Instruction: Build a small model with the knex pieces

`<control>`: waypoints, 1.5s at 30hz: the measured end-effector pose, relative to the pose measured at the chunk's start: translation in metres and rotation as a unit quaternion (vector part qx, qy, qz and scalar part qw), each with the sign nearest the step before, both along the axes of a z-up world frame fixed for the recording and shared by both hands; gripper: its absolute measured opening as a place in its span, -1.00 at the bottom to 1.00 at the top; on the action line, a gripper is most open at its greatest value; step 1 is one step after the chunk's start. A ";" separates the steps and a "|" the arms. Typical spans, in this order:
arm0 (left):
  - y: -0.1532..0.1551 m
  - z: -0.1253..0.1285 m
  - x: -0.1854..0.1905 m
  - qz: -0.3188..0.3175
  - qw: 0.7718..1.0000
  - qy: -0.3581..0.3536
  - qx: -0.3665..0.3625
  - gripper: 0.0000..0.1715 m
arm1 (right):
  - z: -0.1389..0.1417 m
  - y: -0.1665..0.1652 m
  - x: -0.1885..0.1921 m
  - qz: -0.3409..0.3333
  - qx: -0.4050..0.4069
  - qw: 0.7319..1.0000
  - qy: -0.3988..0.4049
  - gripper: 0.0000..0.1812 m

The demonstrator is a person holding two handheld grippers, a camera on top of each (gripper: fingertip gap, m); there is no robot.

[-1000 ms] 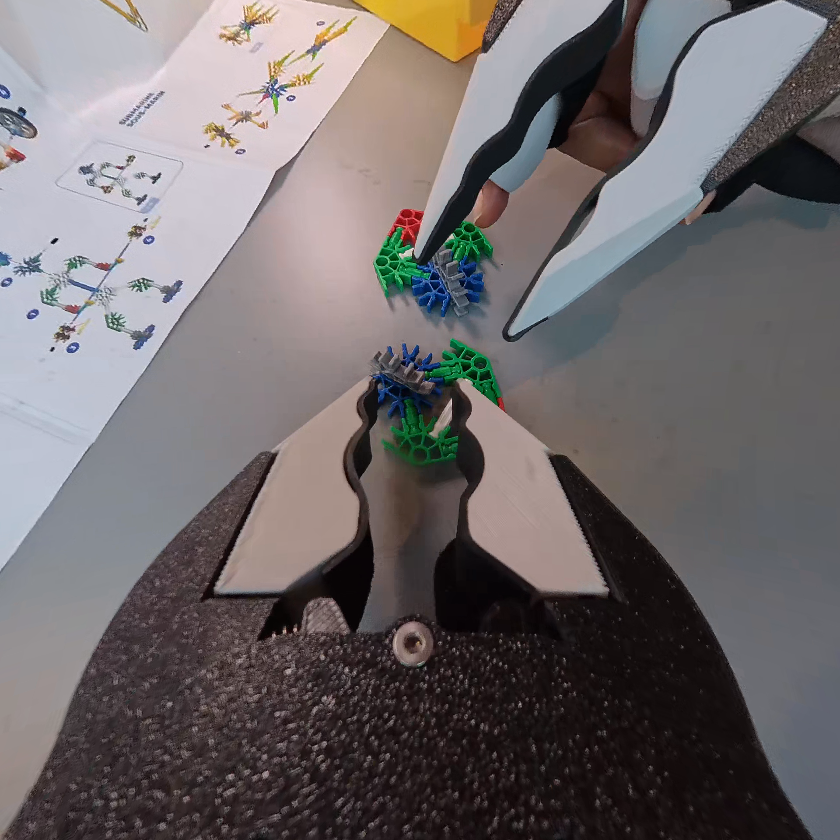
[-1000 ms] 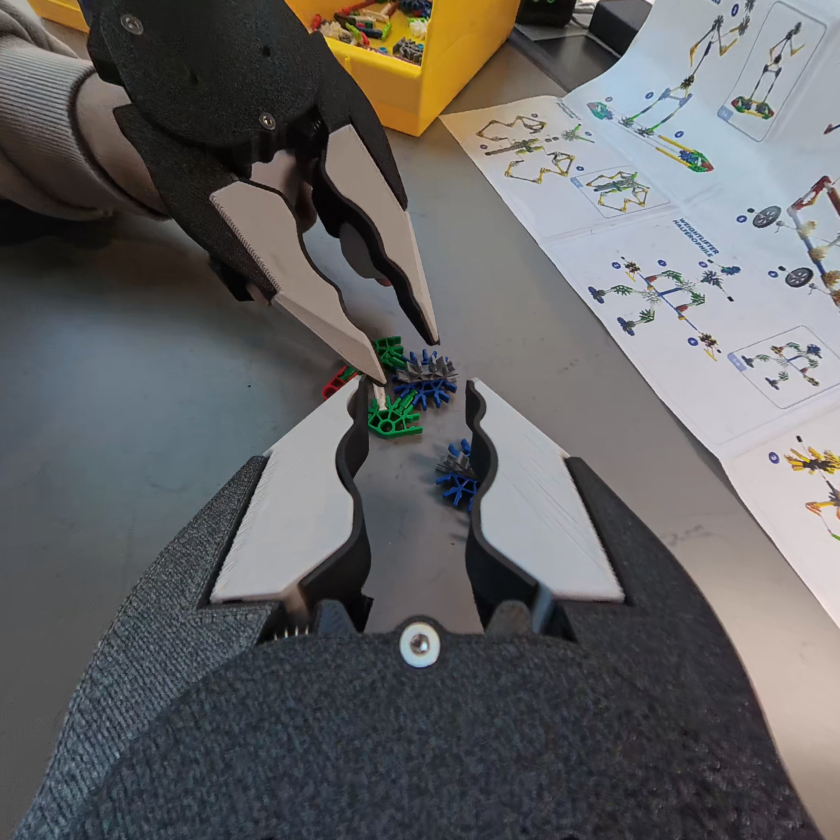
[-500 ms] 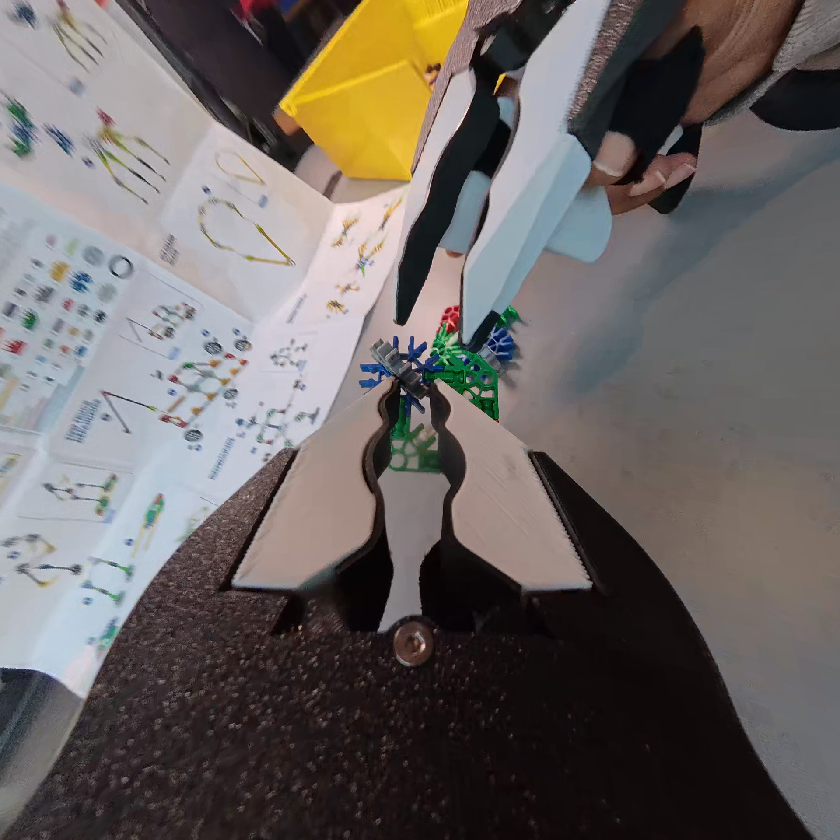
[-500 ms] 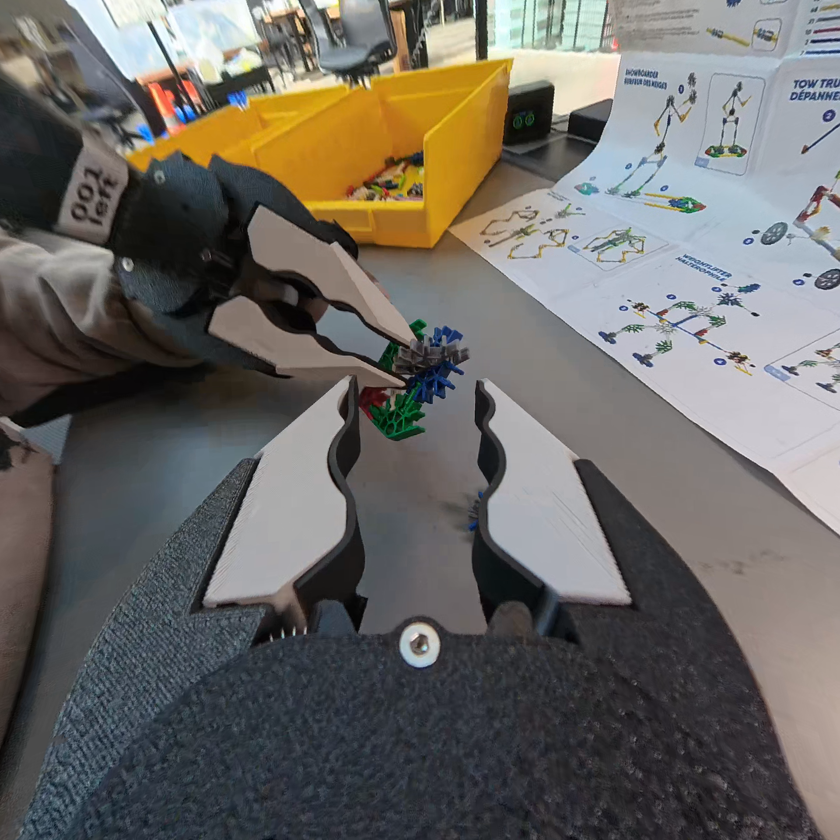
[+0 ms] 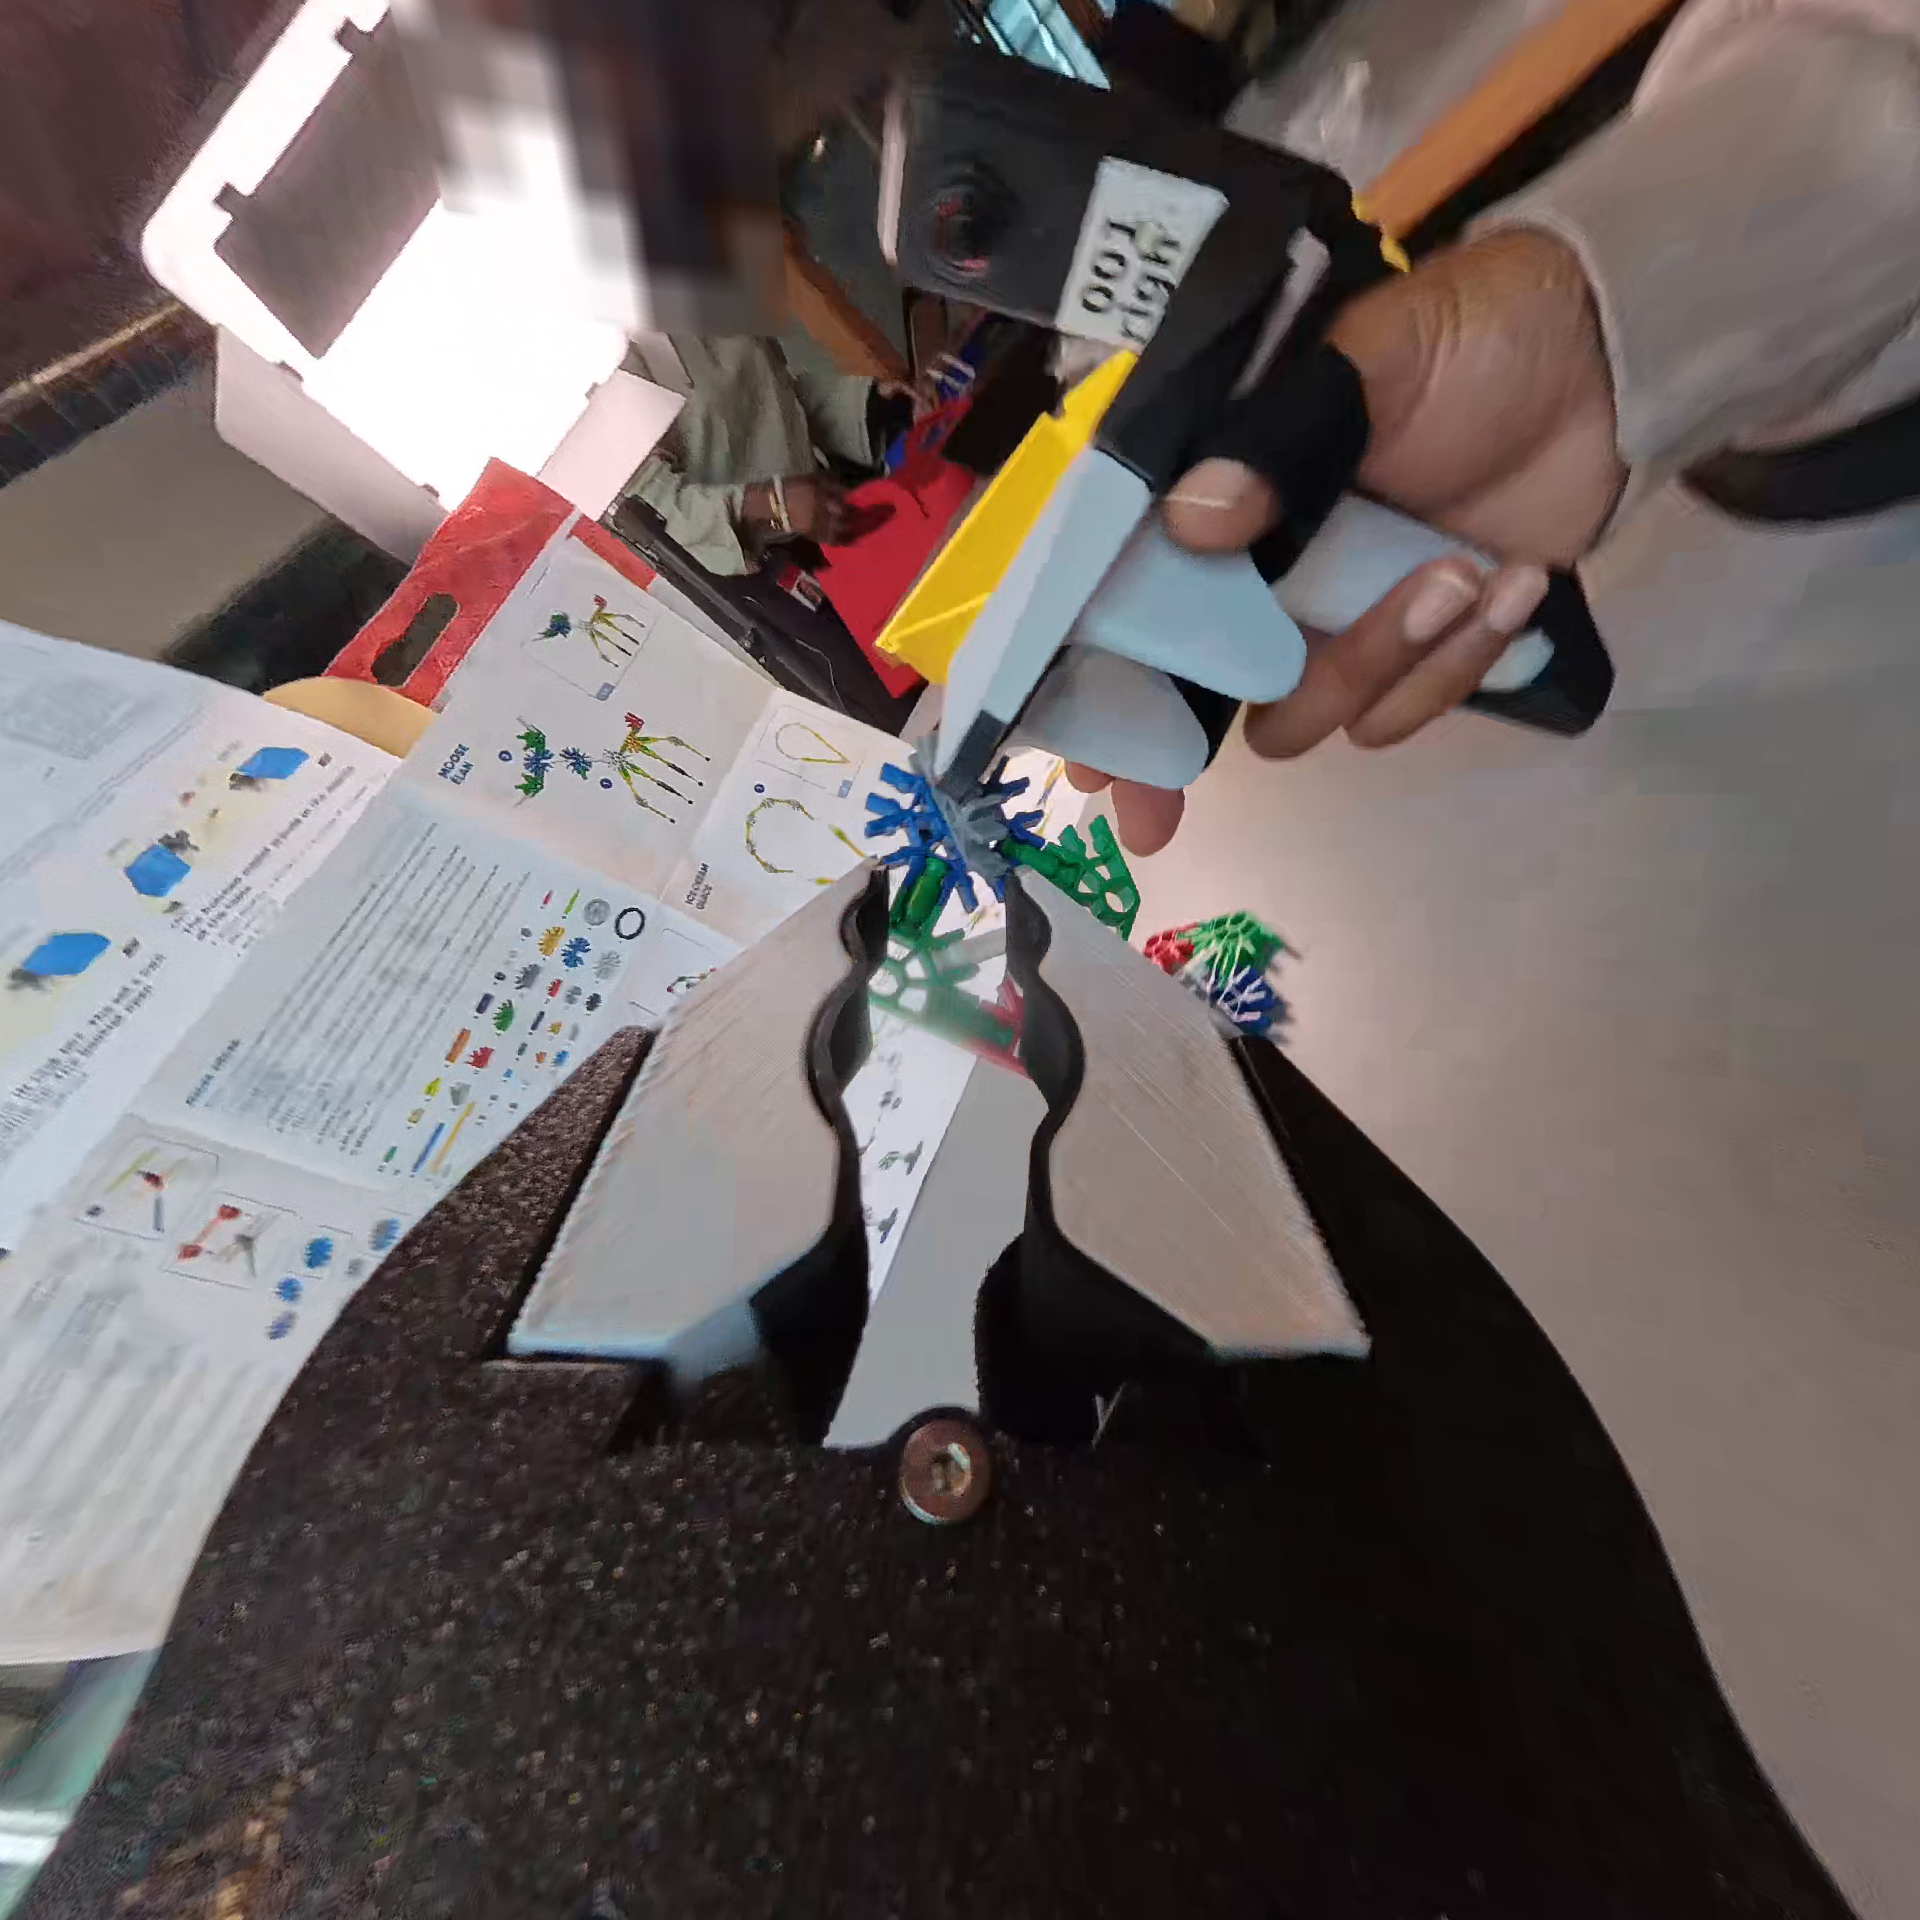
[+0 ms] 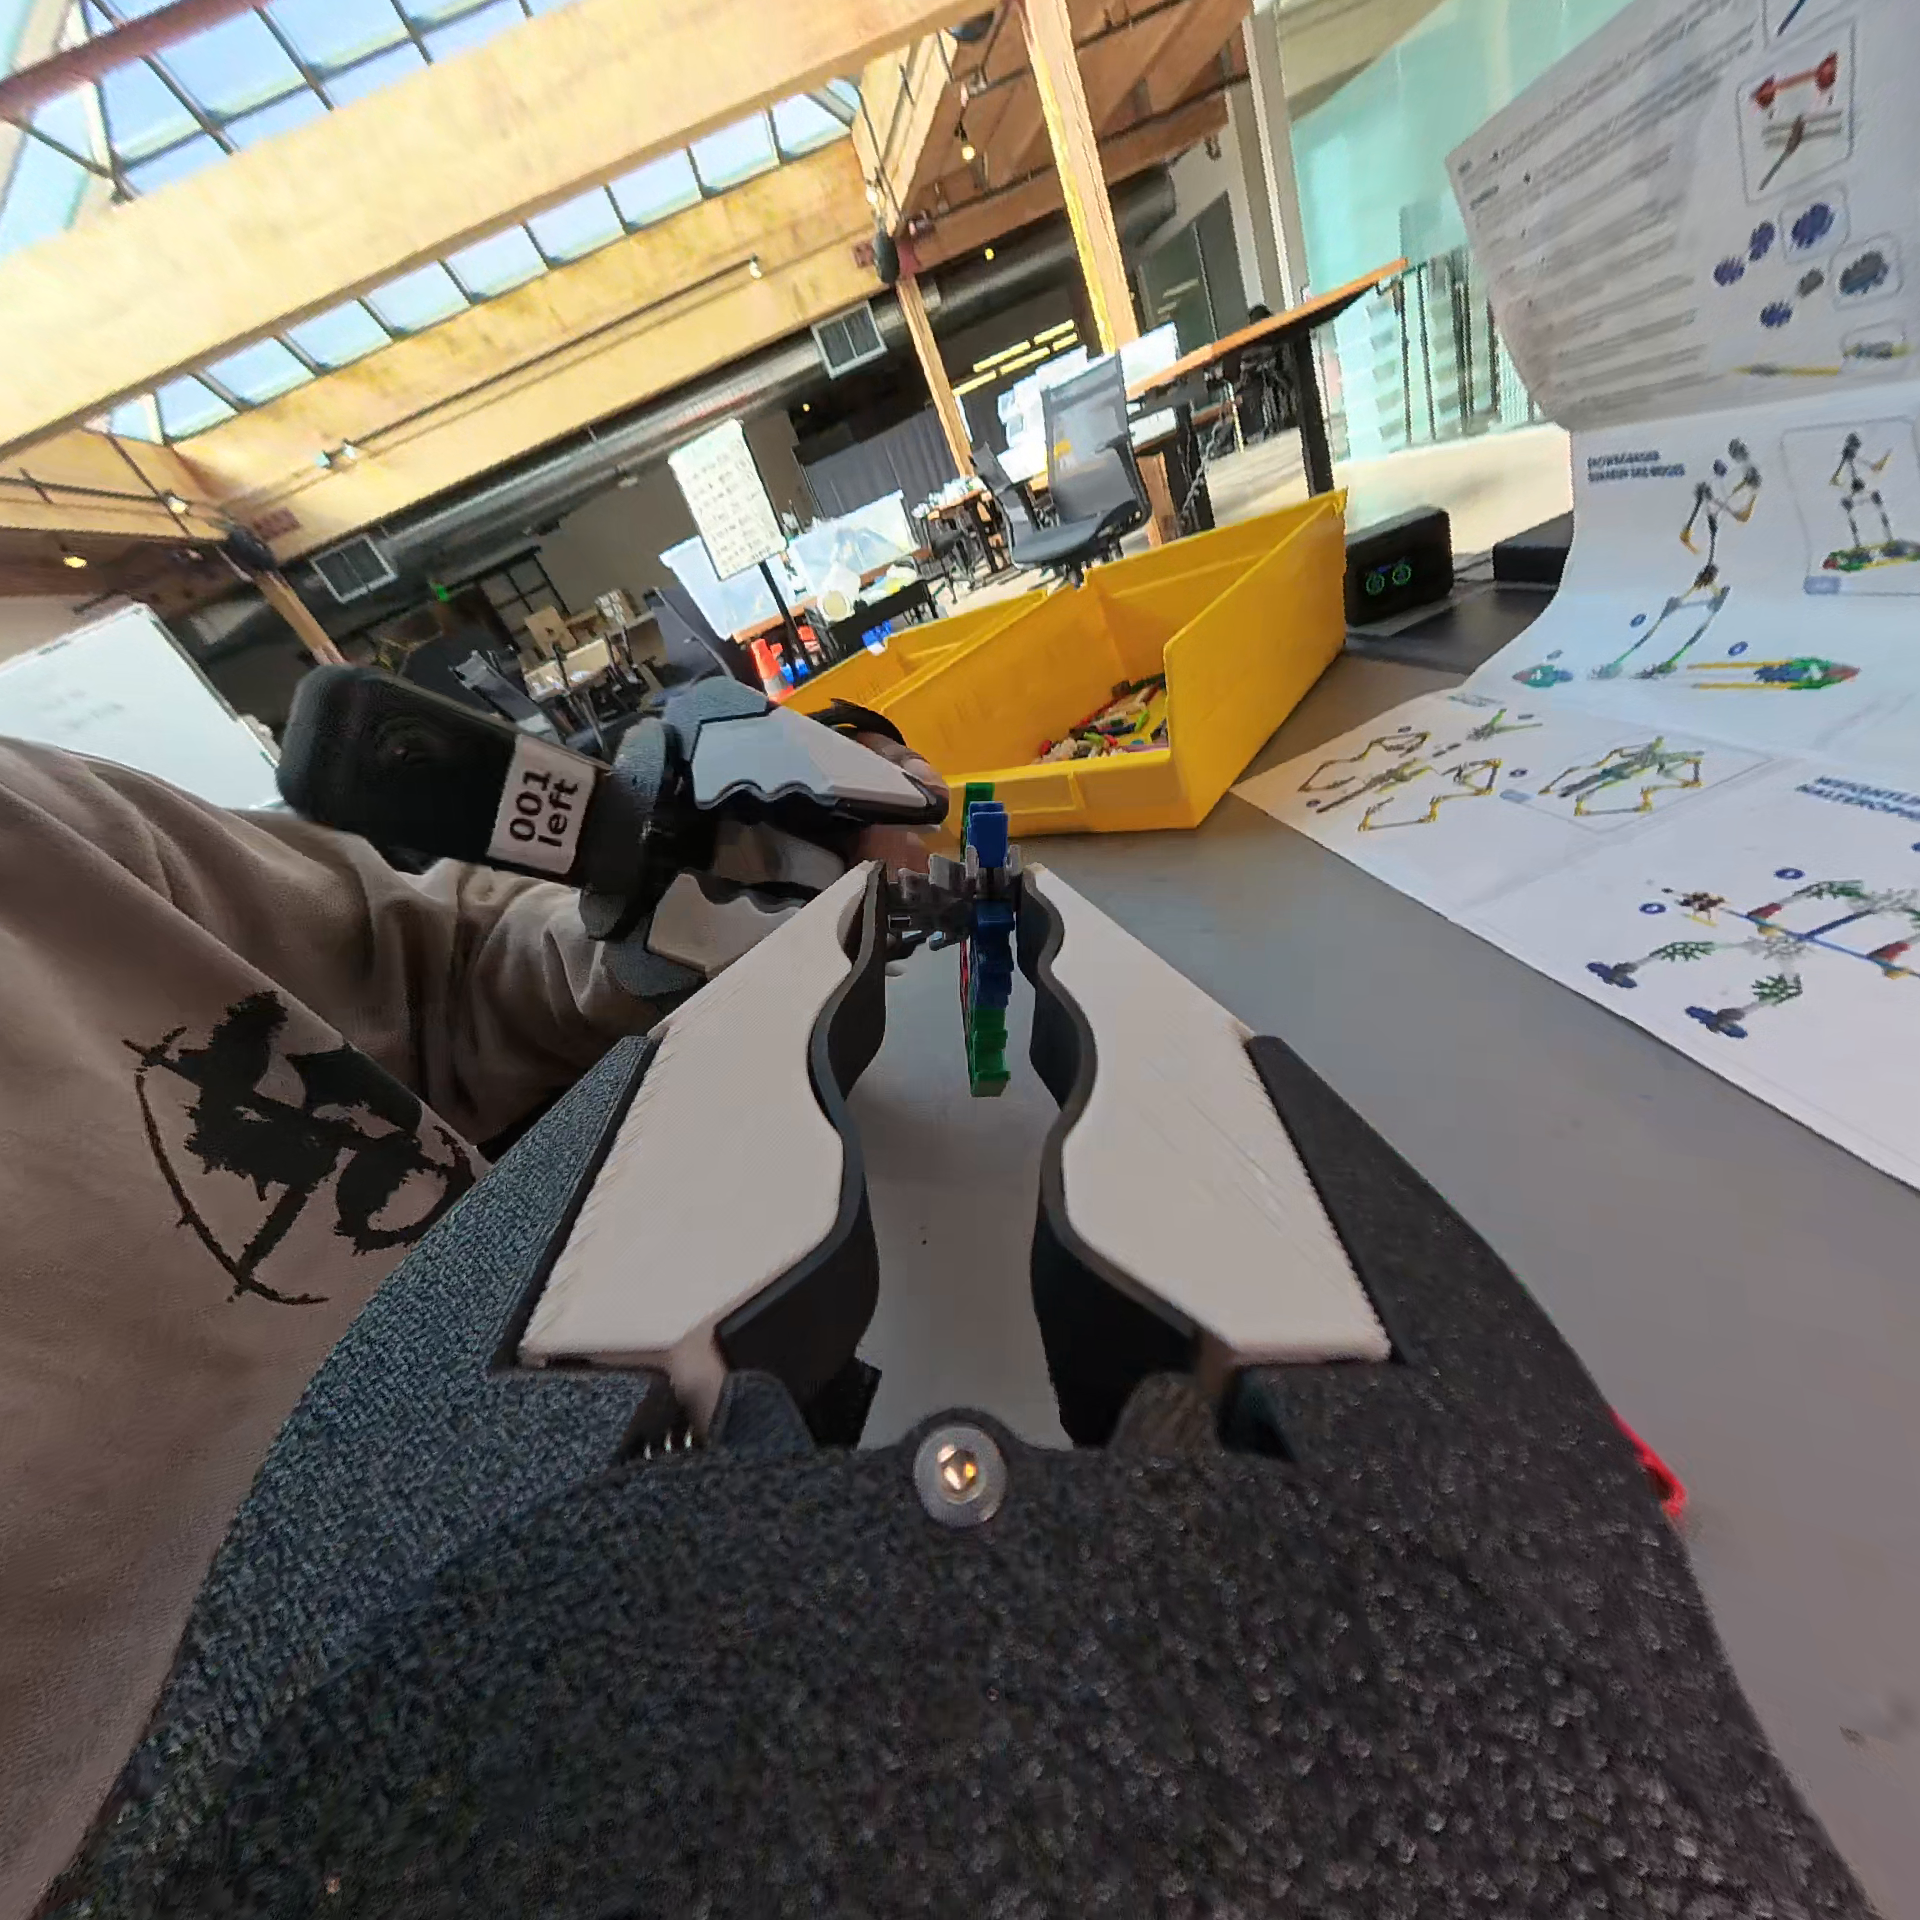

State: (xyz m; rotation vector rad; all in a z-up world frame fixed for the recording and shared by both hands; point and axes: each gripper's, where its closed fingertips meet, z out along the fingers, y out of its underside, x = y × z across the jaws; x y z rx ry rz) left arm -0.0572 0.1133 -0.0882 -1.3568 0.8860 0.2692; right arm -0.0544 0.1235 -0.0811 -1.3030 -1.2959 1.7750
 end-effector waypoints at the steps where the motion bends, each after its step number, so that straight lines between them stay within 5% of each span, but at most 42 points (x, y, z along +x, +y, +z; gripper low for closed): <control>1: -0.001 0.008 -0.003 -0.014 0.998 -0.056 -0.015 -0.72 | 0.007 0.001 0.003 0.000 0.003 1.000 0.019 -0.75; 5: -0.002 0.010 -0.008 -0.098 0.955 -0.244 -0.141 -0.56 | 0.018 -0.009 0.010 0.027 0.022 0.998 0.058 -0.75; 9: -0.015 0.005 0.011 -0.201 0.894 -0.328 -0.230 -0.67 | 0.018 -0.030 0.012 0.067 0.025 0.995 0.072 -0.76; 14: -0.019 0.003 0.019 -0.209 0.890 -0.319 -0.249 -0.95 | 0.017 -0.031 0.012 0.070 0.029 0.994 0.074 -0.75; 36: -0.013 0.021 0.027 -0.224 0.841 -0.392 -0.297 -0.95 | 0.042 -0.017 0.020 0.037 0.036 0.990 0.134 -0.82; 45: -0.011 0.034 0.030 -0.228 0.838 -0.402 -0.290 -0.94 | 0.055 -0.015 0.024 0.038 0.027 0.986 0.157 -0.83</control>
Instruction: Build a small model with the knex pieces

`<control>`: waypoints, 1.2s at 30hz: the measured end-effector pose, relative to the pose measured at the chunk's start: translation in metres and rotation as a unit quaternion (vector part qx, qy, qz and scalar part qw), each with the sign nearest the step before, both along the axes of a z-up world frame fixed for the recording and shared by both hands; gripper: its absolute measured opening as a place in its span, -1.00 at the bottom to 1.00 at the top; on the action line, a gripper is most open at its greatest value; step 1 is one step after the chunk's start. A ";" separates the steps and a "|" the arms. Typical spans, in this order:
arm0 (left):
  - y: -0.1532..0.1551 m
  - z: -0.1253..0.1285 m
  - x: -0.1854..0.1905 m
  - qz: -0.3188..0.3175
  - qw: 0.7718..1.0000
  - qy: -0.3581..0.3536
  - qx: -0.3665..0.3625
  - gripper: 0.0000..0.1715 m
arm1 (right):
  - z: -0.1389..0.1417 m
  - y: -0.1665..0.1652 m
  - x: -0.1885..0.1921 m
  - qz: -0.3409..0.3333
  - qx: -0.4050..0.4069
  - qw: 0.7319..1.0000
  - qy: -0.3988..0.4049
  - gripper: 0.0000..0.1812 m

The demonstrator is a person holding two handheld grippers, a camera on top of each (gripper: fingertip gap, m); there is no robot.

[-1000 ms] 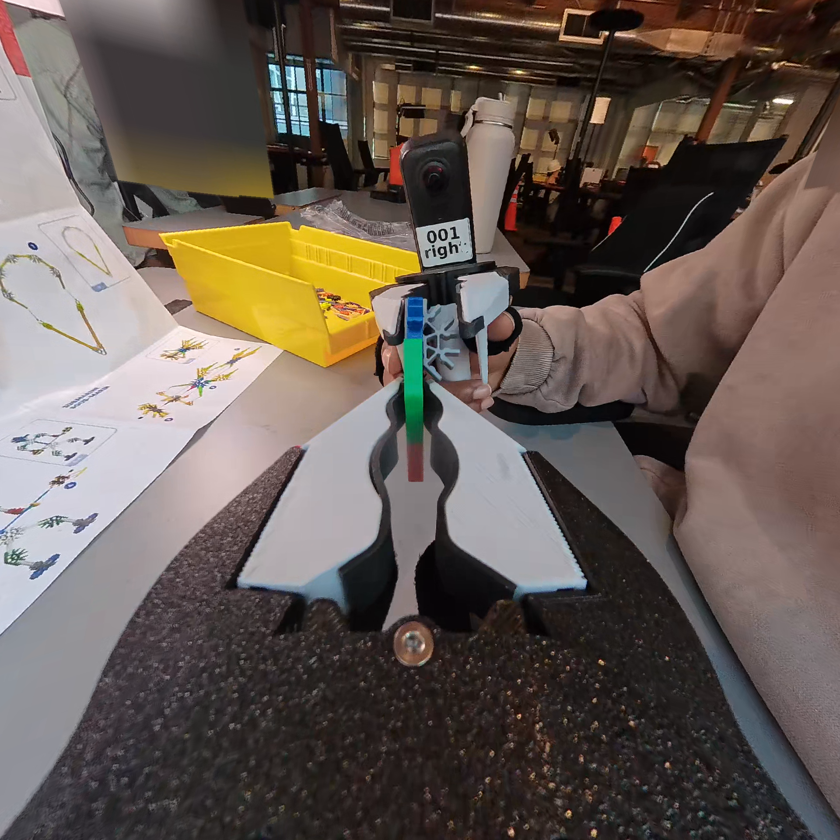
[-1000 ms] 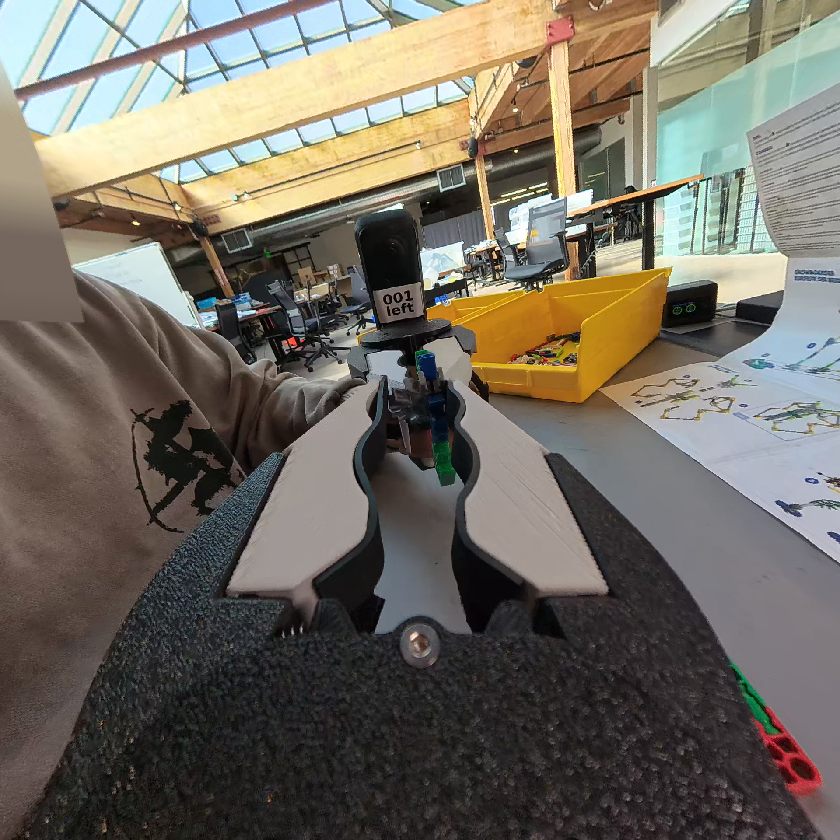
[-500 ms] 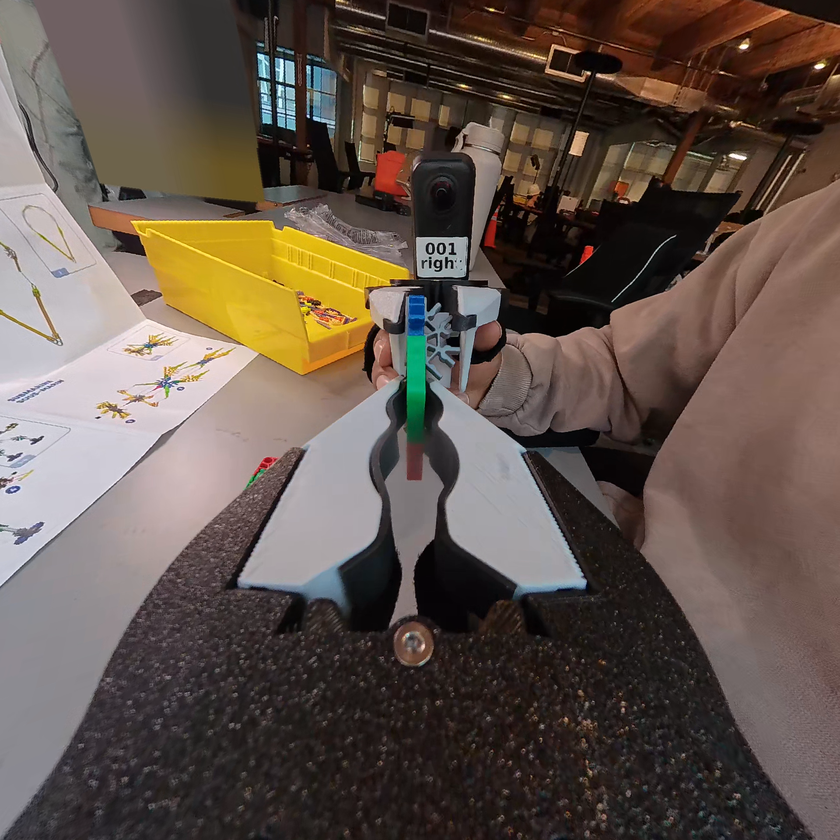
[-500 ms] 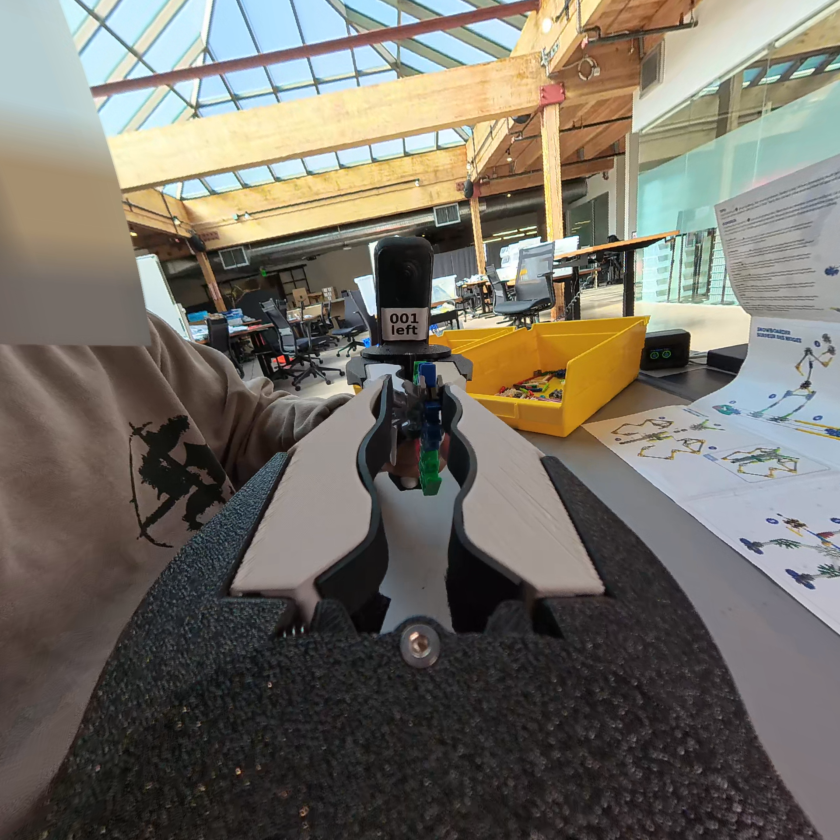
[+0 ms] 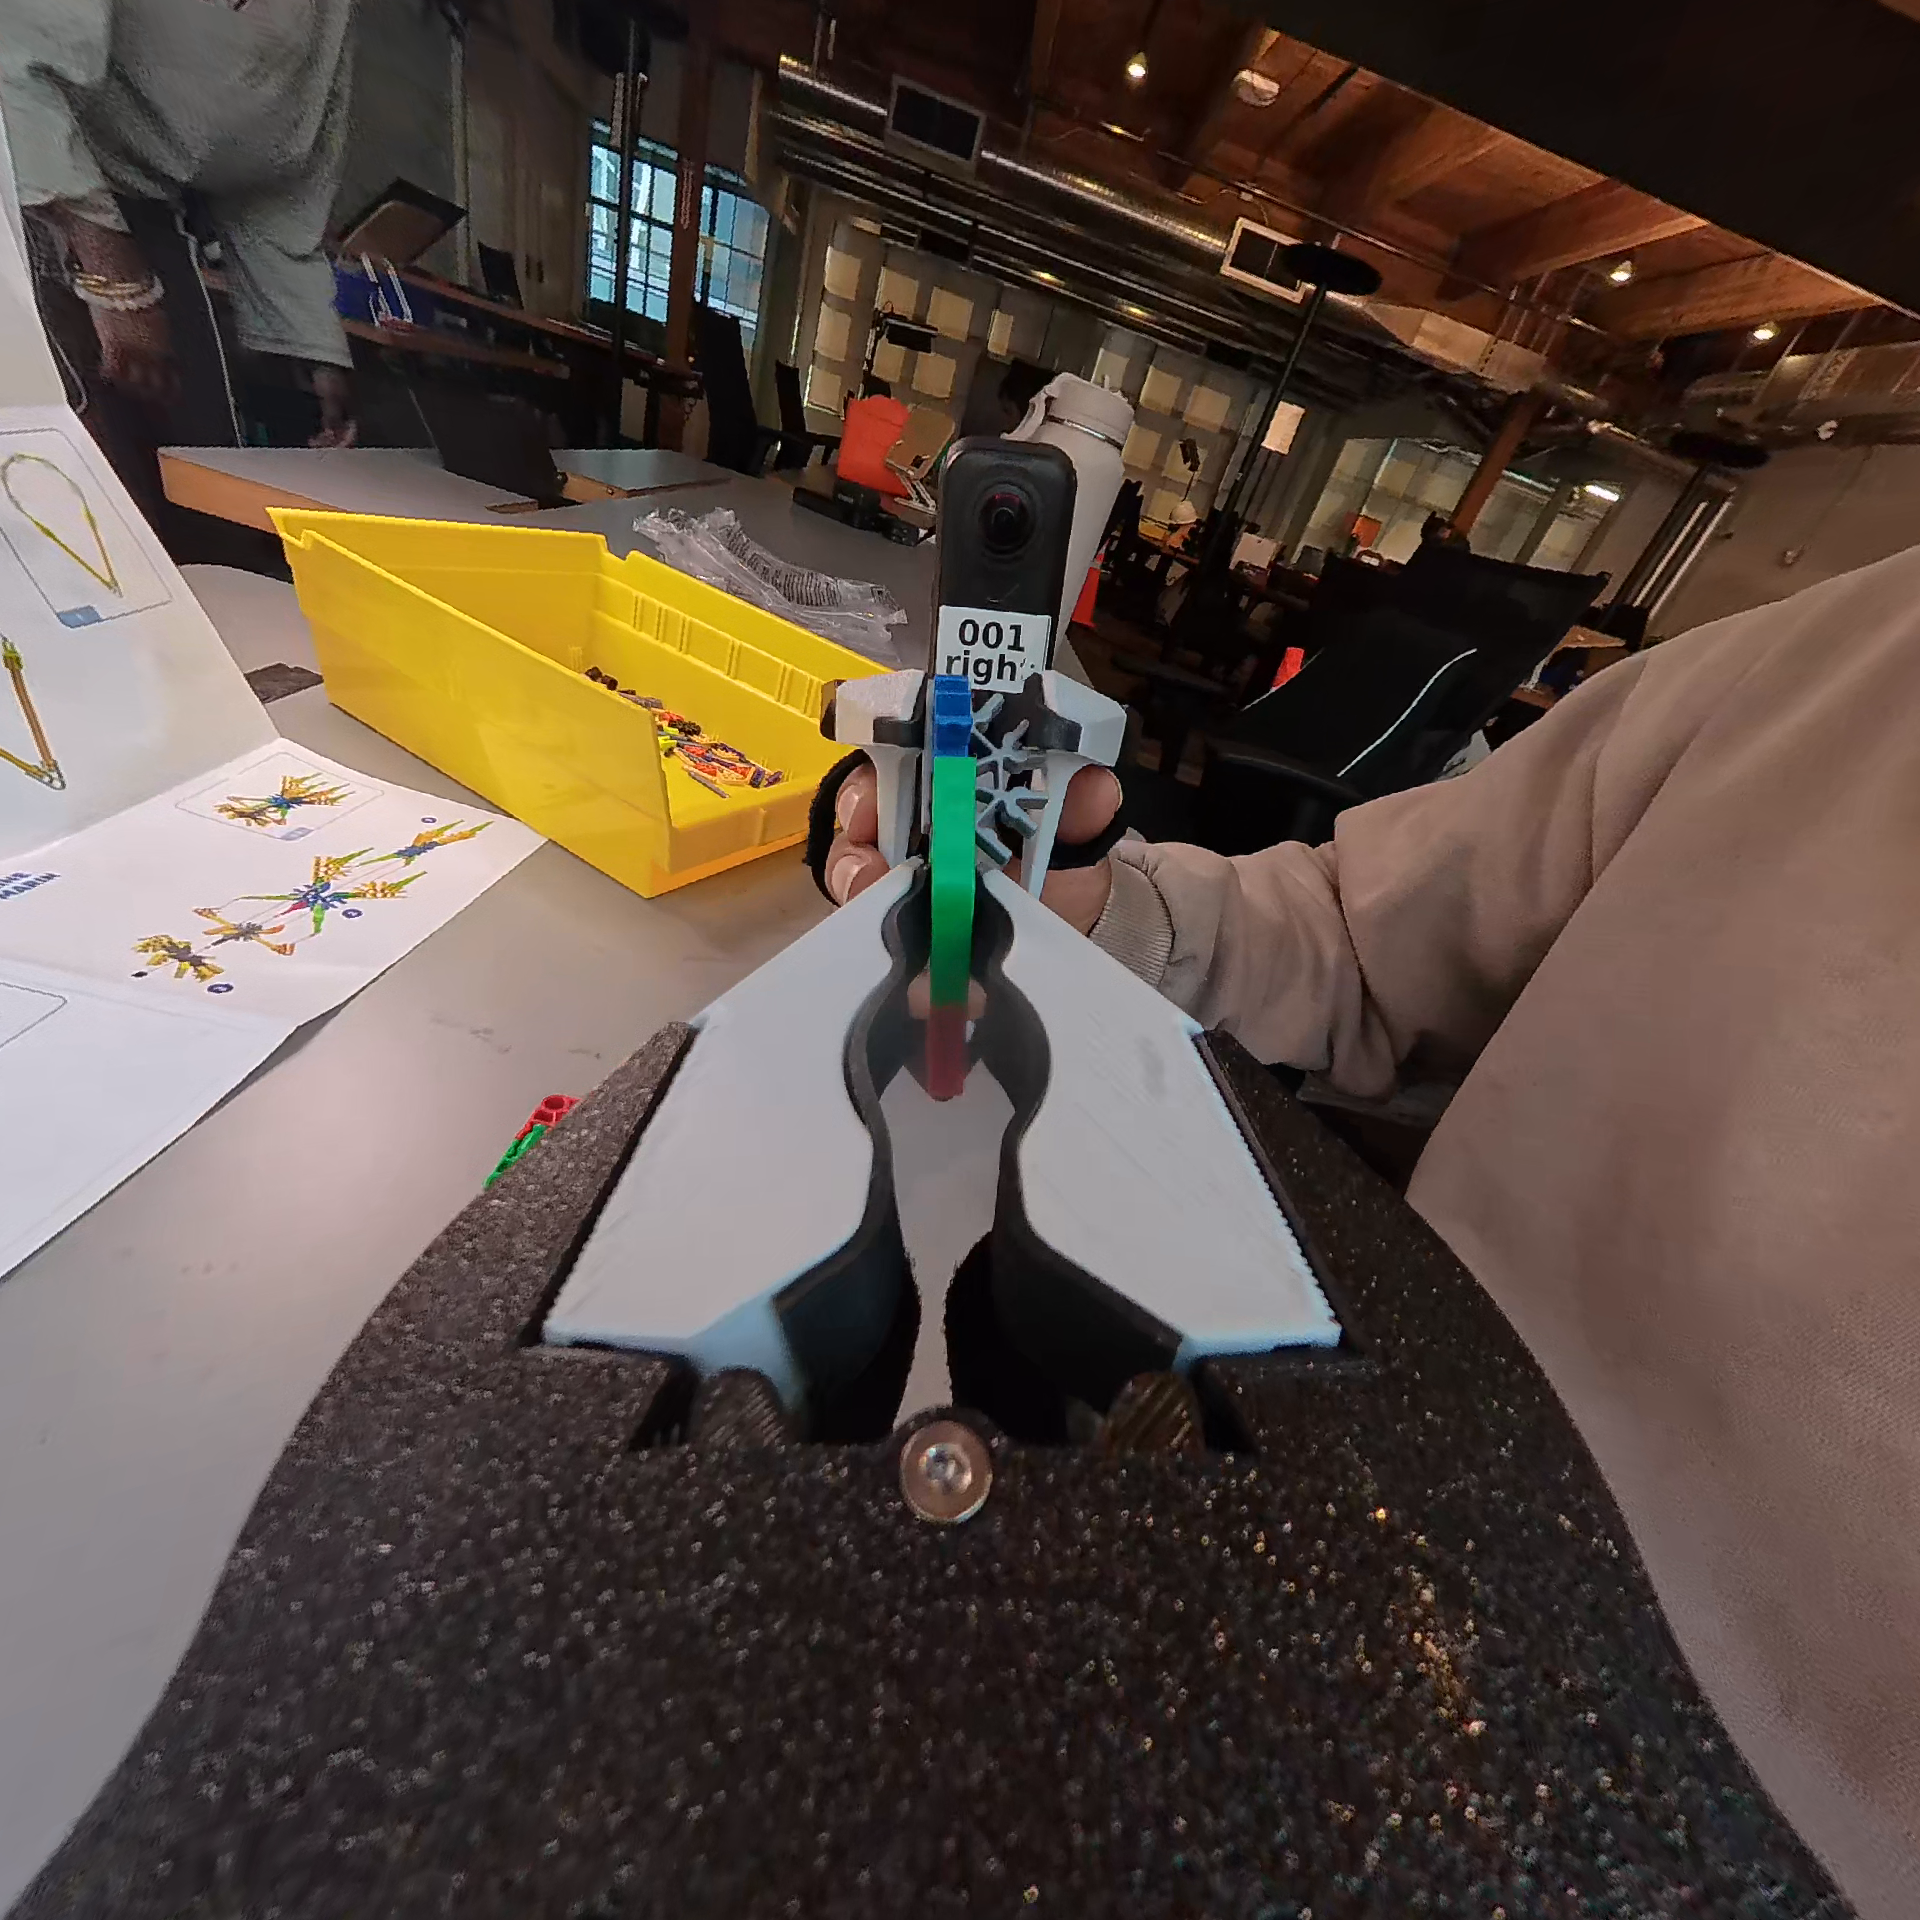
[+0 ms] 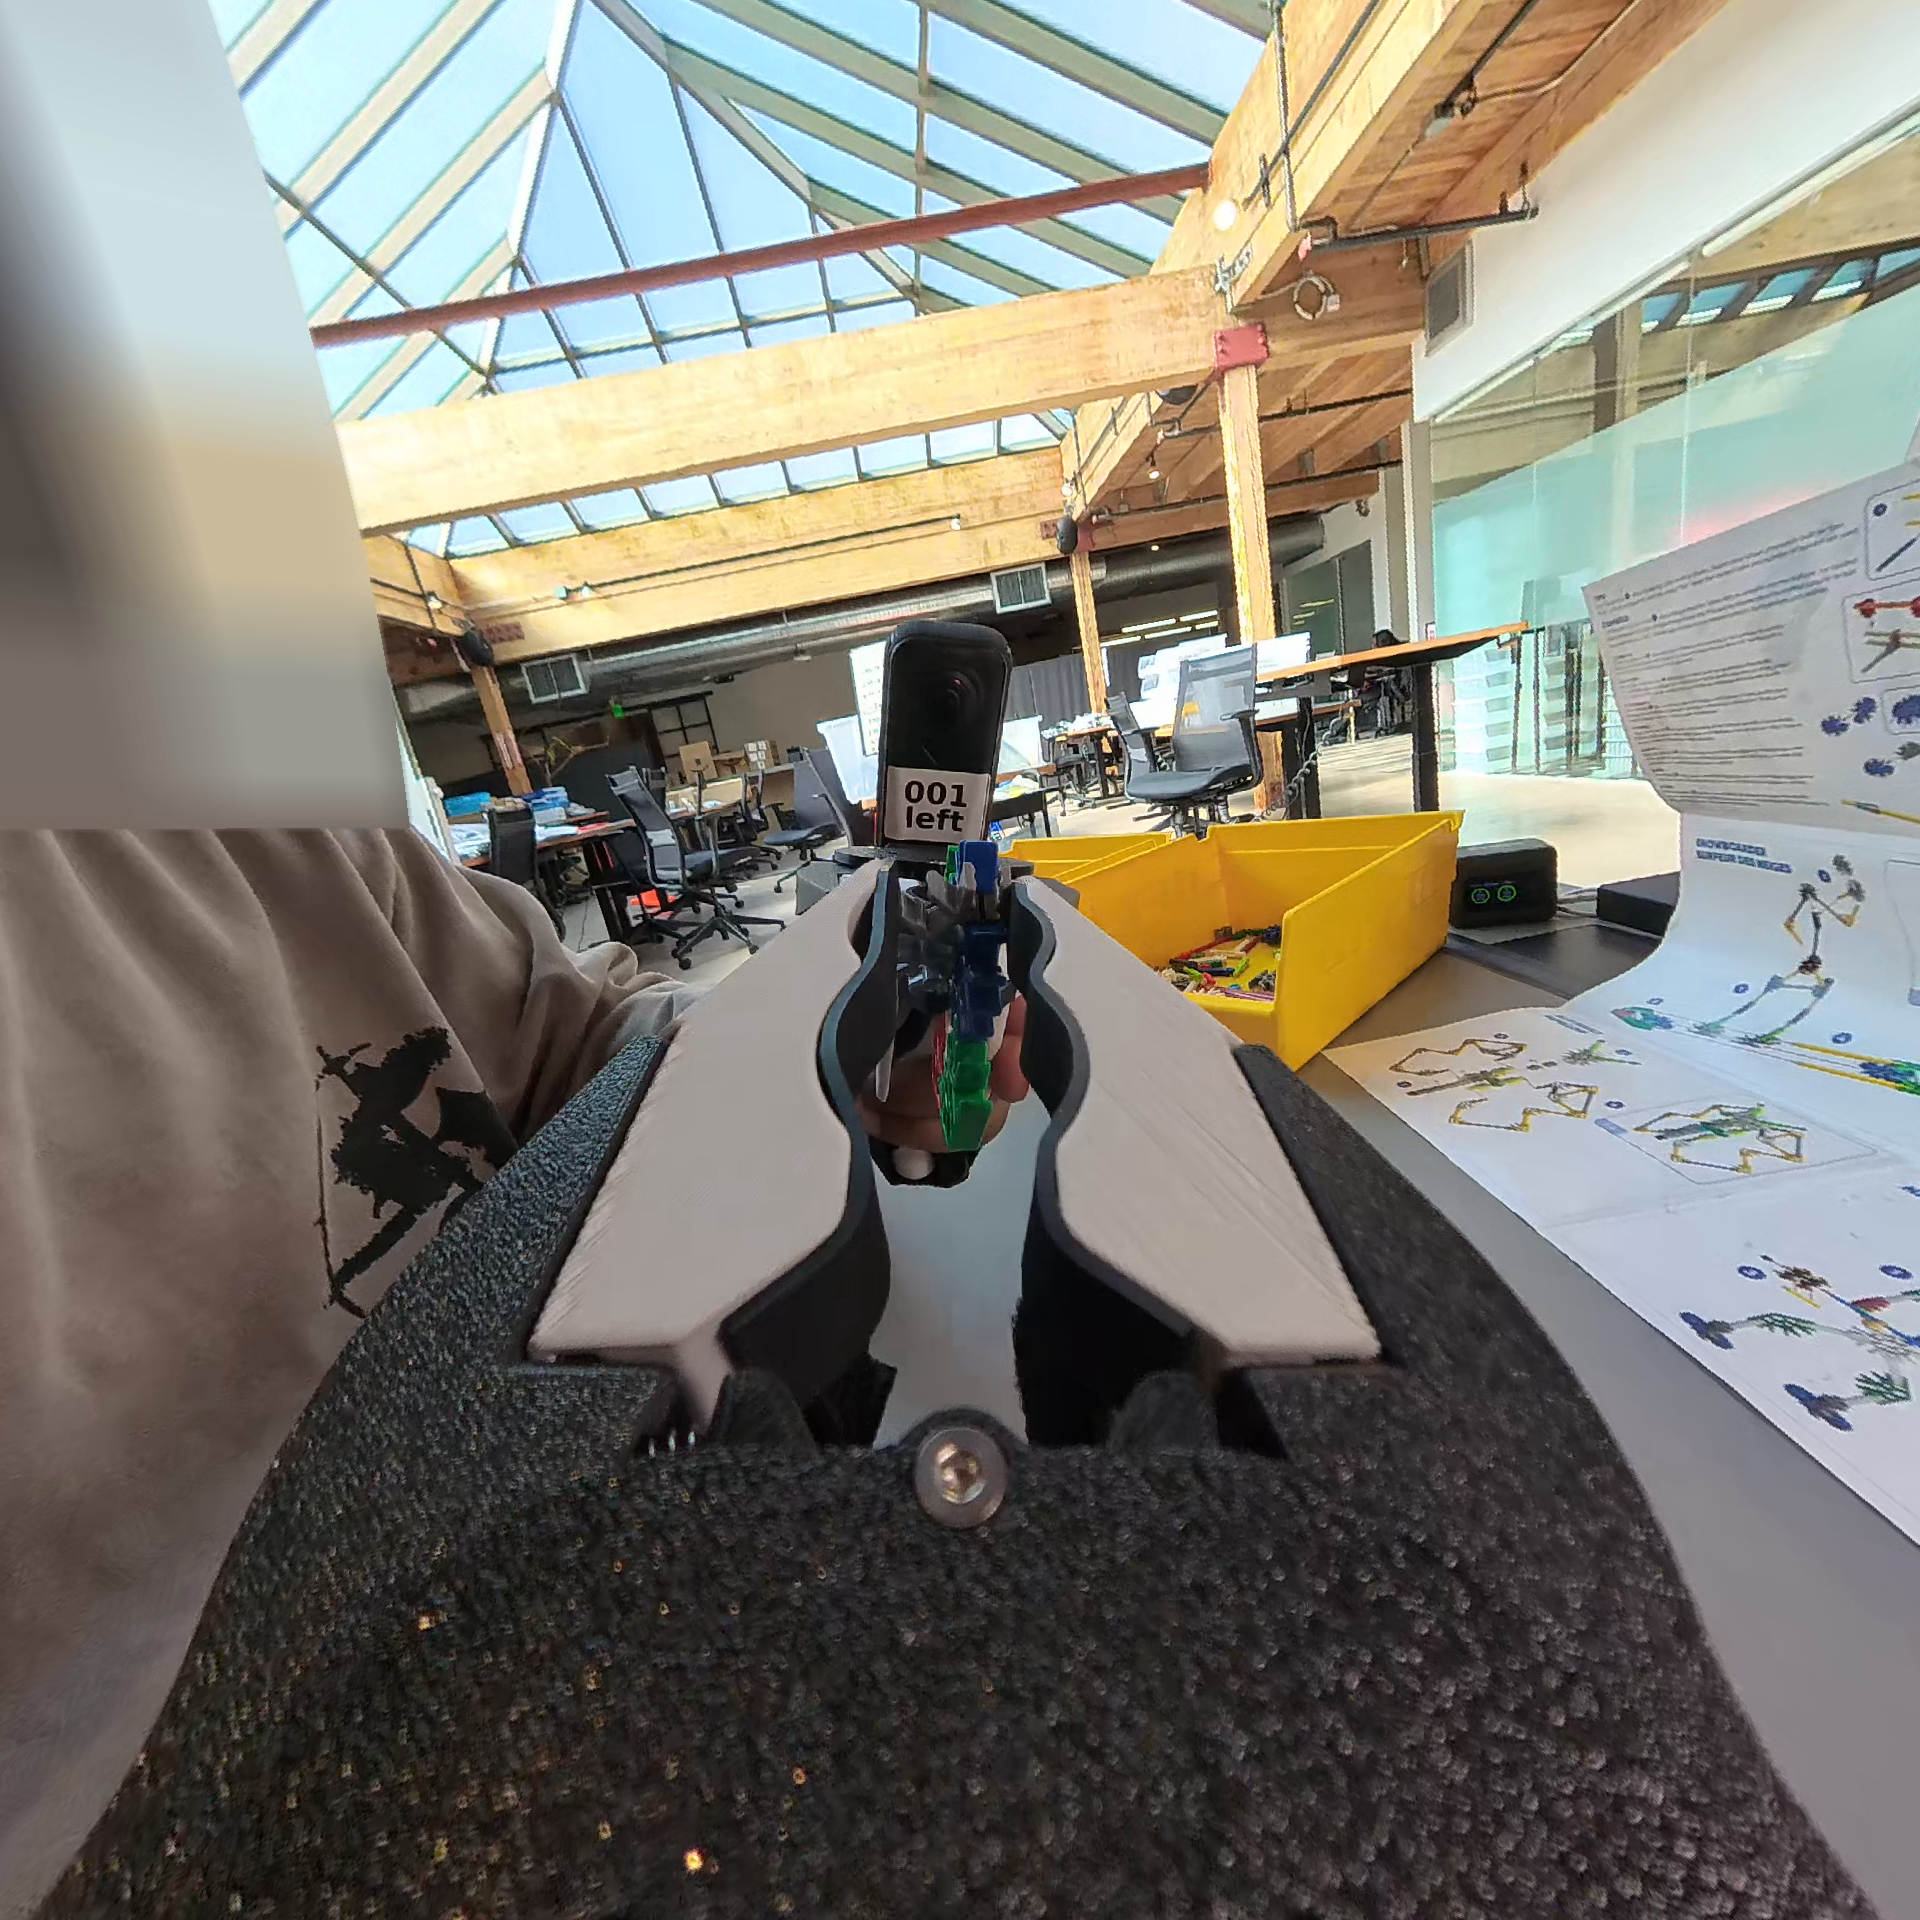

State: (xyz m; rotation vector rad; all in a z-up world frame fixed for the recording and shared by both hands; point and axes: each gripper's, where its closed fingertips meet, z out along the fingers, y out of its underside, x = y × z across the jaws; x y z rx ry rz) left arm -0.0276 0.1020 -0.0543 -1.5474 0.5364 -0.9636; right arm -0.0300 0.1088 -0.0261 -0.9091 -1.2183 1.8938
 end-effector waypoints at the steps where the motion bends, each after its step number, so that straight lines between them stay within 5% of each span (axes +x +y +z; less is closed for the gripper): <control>1: 0.000 0.001 0.000 0.001 1.000 0.000 0.001 -0.94 | 0.001 0.000 0.001 -0.001 0.000 1.000 0.002 -0.83; 17: 0.005 0.009 -0.002 -0.009 0.994 -0.076 -0.081 -0.95 | 0.007 0.013 -0.005 0.013 -0.096 0.995 -0.023 -0.82; 21: 0.012 0.000 -0.014 -0.034 0.969 -0.172 -0.176 -0.88 | -0.013 0.031 -0.017 0.038 -0.246 0.963 -0.099 -0.80; 24: 0.017 -0.024 -0.020 -0.028 0.963 -0.171 -0.208 -0.85 | -0.033 0.051 -0.023 0.026 -0.362 0.922 -0.132 -0.79; 31: 0.023 -0.035 -0.020 -0.021 0.962 -0.168 -0.215 -0.88 | -0.051 0.066 -0.025 0.021 -0.458 0.878 -0.135 -0.79; 36: 0.023 -0.033 -0.020 -0.004 0.966 -0.160 -0.202 -0.89 | -0.048 0.064 -0.024 0.034 -0.454 0.883 -0.116 -0.78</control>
